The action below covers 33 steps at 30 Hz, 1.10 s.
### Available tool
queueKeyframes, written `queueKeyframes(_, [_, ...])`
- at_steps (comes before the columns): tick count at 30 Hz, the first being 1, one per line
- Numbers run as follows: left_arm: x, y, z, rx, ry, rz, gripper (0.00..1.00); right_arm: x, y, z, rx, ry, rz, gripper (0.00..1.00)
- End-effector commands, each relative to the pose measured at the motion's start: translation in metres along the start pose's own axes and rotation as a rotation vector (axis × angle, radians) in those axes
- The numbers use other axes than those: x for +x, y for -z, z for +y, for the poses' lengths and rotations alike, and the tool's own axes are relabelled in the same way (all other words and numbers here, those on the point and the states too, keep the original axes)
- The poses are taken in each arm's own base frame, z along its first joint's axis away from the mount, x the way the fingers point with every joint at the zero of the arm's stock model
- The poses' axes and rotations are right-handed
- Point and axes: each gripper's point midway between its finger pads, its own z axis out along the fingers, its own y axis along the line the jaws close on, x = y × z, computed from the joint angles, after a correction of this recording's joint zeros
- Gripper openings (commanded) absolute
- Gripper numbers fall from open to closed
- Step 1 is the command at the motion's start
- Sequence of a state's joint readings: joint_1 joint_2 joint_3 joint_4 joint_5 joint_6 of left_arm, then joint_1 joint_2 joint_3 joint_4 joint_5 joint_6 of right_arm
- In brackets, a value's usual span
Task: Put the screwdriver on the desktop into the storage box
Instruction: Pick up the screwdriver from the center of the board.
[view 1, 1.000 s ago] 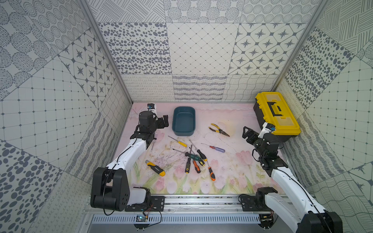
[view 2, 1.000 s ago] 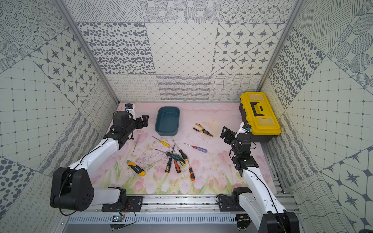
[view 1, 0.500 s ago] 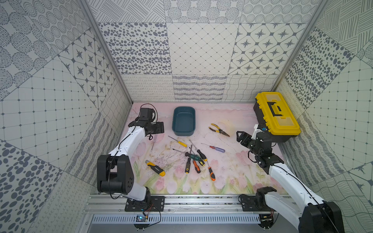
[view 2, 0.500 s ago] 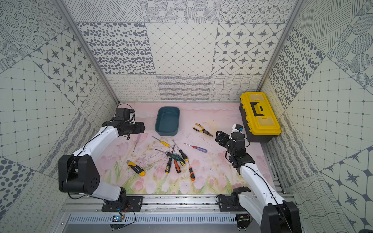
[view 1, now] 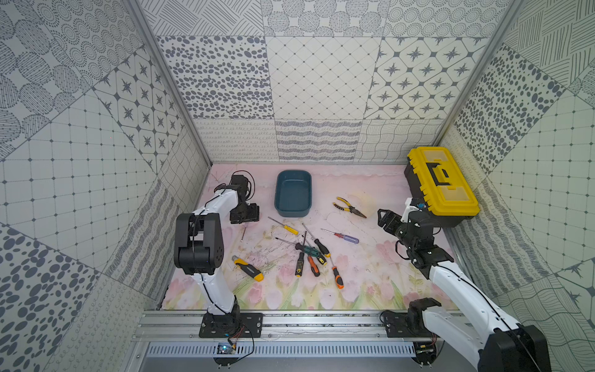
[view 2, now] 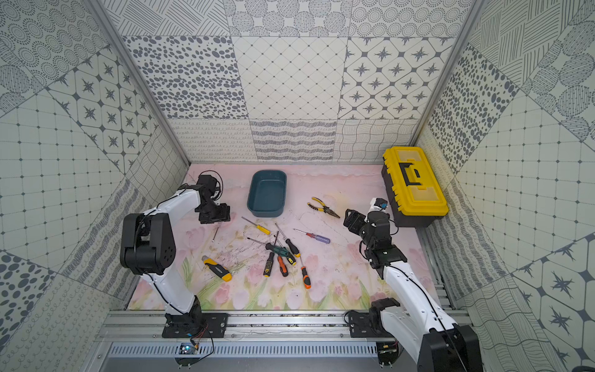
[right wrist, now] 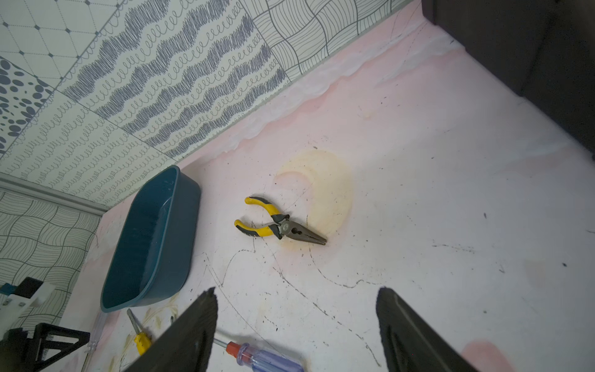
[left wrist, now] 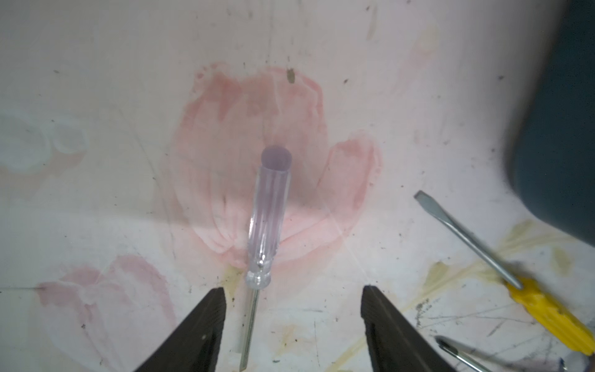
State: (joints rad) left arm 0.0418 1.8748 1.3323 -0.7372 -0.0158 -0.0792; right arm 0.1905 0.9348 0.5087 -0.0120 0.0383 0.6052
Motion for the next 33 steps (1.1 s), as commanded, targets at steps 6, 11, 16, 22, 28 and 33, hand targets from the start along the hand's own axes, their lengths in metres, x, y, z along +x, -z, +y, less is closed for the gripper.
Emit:
queueKeyframes(6, [-0.006,-0.019,0.014,-0.066,-0.025,0.075,0.6,-0.028,0.004,0.01,0.009,0.057,-0.081,0.8])
queueKeyframes(11, [-0.006,-0.028,0.022,-0.113,-0.037,0.106,0.47,-0.032,0.003,0.01,0.022,0.056,-0.086,0.78])
queueKeyframes(16, [-0.001,-0.036,0.025,-0.127,-0.038,0.13,0.39,-0.036,0.005,0.006,0.044,0.047,-0.114,0.77])
queueKeyframes(22, [-0.002,-0.039,0.024,-0.121,-0.042,0.13,0.24,-0.038,0.001,0.01,0.031,0.045,-0.107,0.72])
queueKeyframes(28, [-0.007,-0.027,0.021,-0.108,-0.058,0.076,0.09,-0.04,-0.002,0.014,0.021,0.049,-0.101,0.71])
queueKeyframes(33, [-0.014,0.013,0.009,-0.085,-0.099,-0.047,0.03,-0.039,-0.003,0.014,0.02,0.051,-0.096,0.71])
